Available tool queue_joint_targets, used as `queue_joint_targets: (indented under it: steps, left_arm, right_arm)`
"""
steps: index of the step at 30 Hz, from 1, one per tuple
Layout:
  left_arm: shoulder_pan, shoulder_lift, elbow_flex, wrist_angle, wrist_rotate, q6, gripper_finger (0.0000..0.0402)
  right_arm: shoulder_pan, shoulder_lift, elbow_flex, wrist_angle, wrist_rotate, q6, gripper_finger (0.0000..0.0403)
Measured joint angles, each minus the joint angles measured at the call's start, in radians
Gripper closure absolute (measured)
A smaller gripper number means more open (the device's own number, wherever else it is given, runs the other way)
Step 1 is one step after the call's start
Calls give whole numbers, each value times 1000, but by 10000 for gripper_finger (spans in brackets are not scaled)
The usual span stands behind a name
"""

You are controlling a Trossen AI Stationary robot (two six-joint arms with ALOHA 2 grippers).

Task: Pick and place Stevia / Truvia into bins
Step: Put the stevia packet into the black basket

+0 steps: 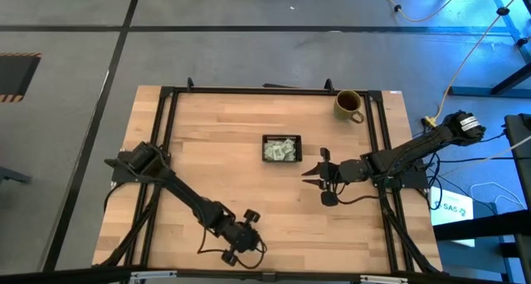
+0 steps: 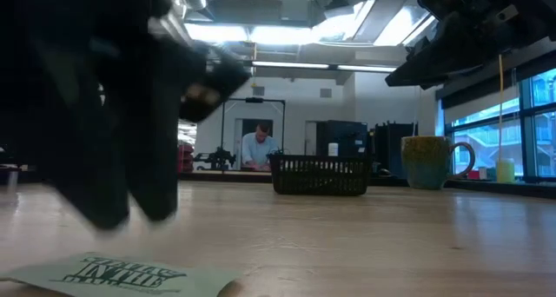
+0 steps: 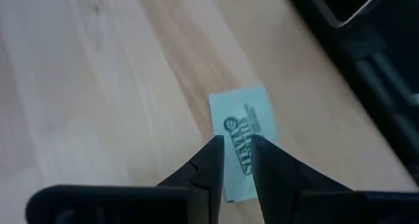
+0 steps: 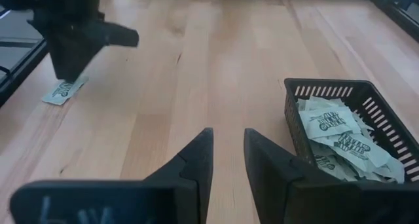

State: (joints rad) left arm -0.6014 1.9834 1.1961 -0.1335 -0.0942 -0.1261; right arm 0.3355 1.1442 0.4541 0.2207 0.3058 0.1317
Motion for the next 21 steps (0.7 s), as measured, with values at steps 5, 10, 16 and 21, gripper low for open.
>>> queue_joint_targets:
  steps: [5, 10, 16, 21]
  left_arm:
    - [1, 44, 3, 12, 25, -64, 333]
    - [1, 59, 5, 11, 34, -74, 341]
    - [2, 58, 6, -45, 7, -84, 368]
    - [17, 56, 6, -103, 11, -150, 394]
  right_arm:
    - [0, 0, 0, 0, 0, -1, 313]
    - [0, 0, 0, 0, 0, -1, 313]
    - [0, 0, 0, 0, 0, -2, 313]
    - [0, 0, 0, 0, 0, -5, 313]
